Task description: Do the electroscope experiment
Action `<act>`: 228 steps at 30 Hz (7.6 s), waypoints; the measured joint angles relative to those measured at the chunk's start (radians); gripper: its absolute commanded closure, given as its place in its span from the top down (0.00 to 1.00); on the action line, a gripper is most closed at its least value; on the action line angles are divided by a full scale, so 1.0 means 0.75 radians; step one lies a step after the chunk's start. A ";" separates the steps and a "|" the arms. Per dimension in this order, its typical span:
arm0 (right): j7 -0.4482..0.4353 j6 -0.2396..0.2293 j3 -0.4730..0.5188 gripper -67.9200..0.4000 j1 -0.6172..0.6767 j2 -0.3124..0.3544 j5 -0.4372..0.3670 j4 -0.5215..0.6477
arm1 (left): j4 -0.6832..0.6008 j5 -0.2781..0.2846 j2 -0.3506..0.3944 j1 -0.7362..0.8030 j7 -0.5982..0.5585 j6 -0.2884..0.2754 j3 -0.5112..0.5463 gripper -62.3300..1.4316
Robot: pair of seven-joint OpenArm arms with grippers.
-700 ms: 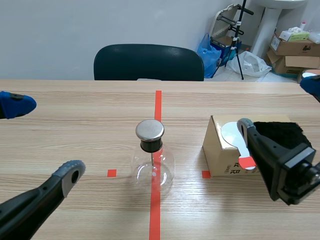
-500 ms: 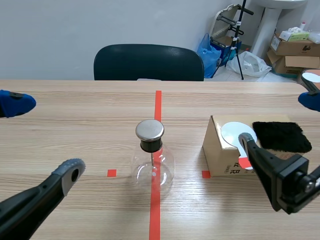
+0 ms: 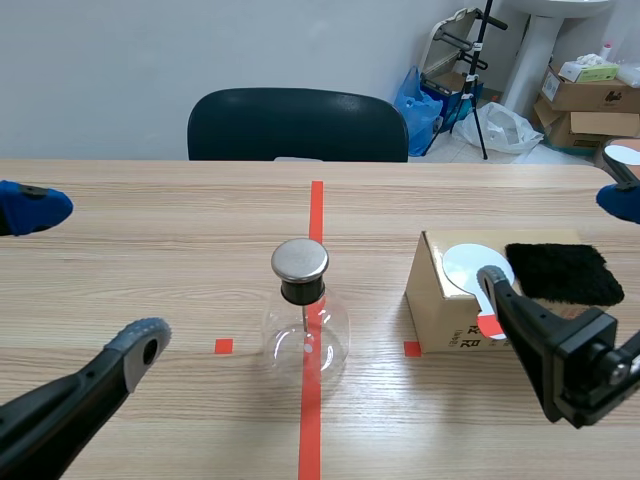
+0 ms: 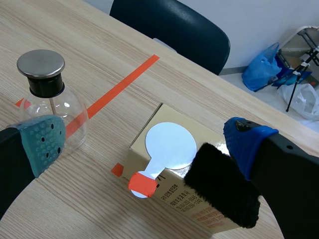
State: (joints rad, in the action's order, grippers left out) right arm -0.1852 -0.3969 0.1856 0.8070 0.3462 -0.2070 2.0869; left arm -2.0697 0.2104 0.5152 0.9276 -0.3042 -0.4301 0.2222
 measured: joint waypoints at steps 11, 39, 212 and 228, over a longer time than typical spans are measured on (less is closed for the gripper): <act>0.004 0.000 0.000 1.00 0.000 0.000 0.000 0.000 | 0.000 0.000 0.000 0.000 0.000 0.000 0.000 1.00; -0.069 0.065 -0.001 1.00 0.037 -0.001 0.568 -0.004 | 0.000 0.000 0.000 0.000 0.001 0.000 0.000 1.00; 0.100 1.416 -0.722 0.02 -0.529 -0.004 1.782 -1.085 | 0.000 0.000 0.000 0.000 0.001 -0.012 0.000 1.00; 0.100 1.416 -0.722 0.02 -0.529 -0.004 1.782 -1.085 | 0.000 0.000 0.000 0.000 0.001 -0.012 0.000 1.00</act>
State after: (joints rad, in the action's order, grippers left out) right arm -0.1104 0.6651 -0.3557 0.4103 0.3435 1.1294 1.2732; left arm -2.0697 0.2104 0.5152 0.9276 -0.3035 -0.4393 0.2222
